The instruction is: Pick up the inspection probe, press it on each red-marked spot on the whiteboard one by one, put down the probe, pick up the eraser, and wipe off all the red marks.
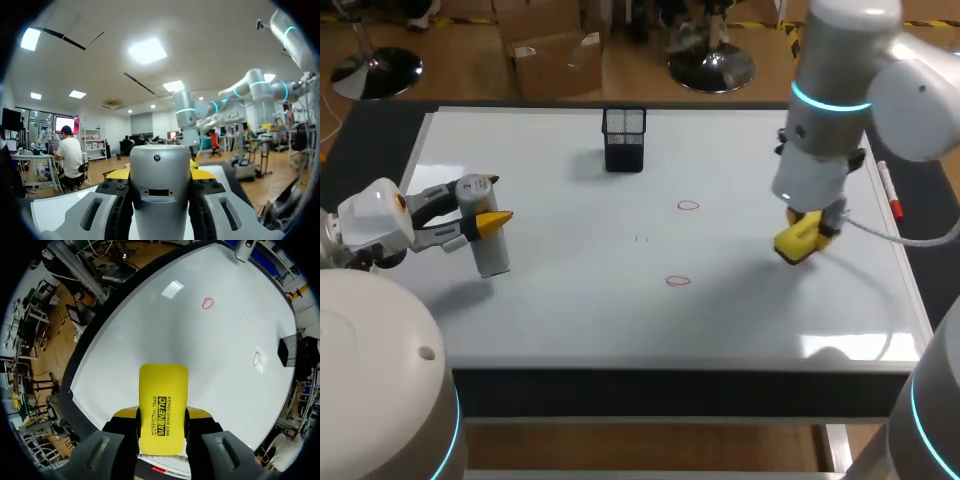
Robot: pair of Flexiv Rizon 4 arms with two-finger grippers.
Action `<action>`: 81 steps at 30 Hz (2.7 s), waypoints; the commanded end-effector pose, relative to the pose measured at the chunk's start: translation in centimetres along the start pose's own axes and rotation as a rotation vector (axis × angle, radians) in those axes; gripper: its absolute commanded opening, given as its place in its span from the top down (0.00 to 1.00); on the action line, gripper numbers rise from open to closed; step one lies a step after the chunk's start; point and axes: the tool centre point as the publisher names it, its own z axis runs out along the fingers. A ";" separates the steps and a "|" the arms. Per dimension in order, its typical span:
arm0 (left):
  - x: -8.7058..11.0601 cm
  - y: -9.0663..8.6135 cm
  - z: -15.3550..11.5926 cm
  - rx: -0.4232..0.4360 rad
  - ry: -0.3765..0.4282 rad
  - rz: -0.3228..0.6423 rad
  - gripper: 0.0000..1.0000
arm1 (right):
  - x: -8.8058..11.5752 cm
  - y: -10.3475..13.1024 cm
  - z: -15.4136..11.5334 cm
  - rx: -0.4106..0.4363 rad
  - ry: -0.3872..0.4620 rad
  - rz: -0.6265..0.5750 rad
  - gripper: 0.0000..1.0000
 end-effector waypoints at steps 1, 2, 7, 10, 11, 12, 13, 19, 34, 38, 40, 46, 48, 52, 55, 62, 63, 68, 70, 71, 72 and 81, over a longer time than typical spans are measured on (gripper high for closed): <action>0.0 -0.2 0.0 -0.001 -0.001 0.000 1.00 | 2.9 -2.1 -0.4 -0.018 -0.041 0.036 1.00; 0.0 -0.2 0.0 -0.001 -0.001 0.000 1.00 | 3.3 -2.4 -0.5 -0.017 -0.042 0.048 1.00; 0.0 -0.2 0.0 -0.001 -0.001 0.000 1.00 | 4.8 -3.5 -0.4 -0.034 -0.066 0.100 1.00; 0.0 -0.2 0.0 -0.001 -0.001 0.000 1.00 | 5.4 -3.8 -0.3 -0.040 -0.073 0.117 1.00; 0.0 -0.2 0.0 -0.001 -0.001 0.000 1.00 | 5.5 -3.9 -0.2 -0.041 -0.075 0.123 1.00; 0.0 -0.2 0.0 -0.001 -0.001 0.000 1.00 | 5.6 -4.0 -0.2 -0.043 -0.079 0.132 1.00; 0.0 -0.2 0.0 -0.001 -0.001 0.000 1.00 | 5.6 -4.1 -0.2 -0.043 -0.081 0.136 1.00; 0.0 -0.2 0.0 -0.001 -0.001 0.000 1.00 | 5.7 -4.1 -0.2 -0.039 -0.082 0.138 1.00; -0.4 -1.9 3.9 0.024 0.145 0.029 1.00 | 5.7 -4.1 -0.2 -0.039 -0.082 0.138 1.00; -0.9 -2.5 6.1 0.034 0.194 0.036 1.00 | 5.7 -4.1 -0.2 -0.039 -0.082 0.138 1.00; -1.0 -2.8 7.3 0.036 0.224 0.037 1.00 | 5.7 -4.1 -0.2 -0.039 -0.082 0.138 1.00; -1.5 -3.3 11.2 0.044 0.302 0.026 1.00 | 5.7 -4.1 -0.2 -0.039 -0.082 0.138 1.00; -1.5 -3.4 12.6 0.052 0.331 0.026 1.00 | 5.7 -4.1 -0.2 -0.039 -0.082 0.138 1.00; -1.2 -3.4 15.4 0.062 0.377 0.024 1.00 | 5.7 -4.1 -0.2 -0.039 -0.082 0.138 1.00; -0.7 -3.2 17.5 0.071 0.410 0.019 1.00 | 5.7 -4.1 -0.2 -0.039 -0.082 0.138 1.00; 0.7 -2.4 22.5 0.077 0.461 0.000 1.00 | 5.7 -4.1 -0.2 -0.039 -0.082 0.138 1.00; 0.8 -2.2 23.1 0.076 0.462 -0.001 1.00 | 5.7 -4.1 -0.2 -0.039 -0.082 0.138 1.00; 1.6 -1.1 26.2 0.055 0.481 -0.010 1.00 | 5.7 -4.1 -0.2 -0.039 -0.082 0.138 1.00; 1.9 -0.9 27.2 0.050 0.483 -0.009 1.00 | 5.7 -4.1 -0.2 -0.039 -0.082 0.138 1.00; 2.1 -0.8 27.7 0.049 0.479 -0.009 1.00 | 5.7 -4.1 -0.2 -0.039 -0.082 0.138 1.00; 2.1 -0.6 28.2 0.046 0.470 -0.006 1.00 | 5.7 -4.1 -0.2 -0.039 -0.082 0.138 1.00; 2.5 1.5 31.3 0.025 0.425 -0.011 1.00 | 5.7 -4.1 -0.2 -0.039 -0.082 0.138 1.00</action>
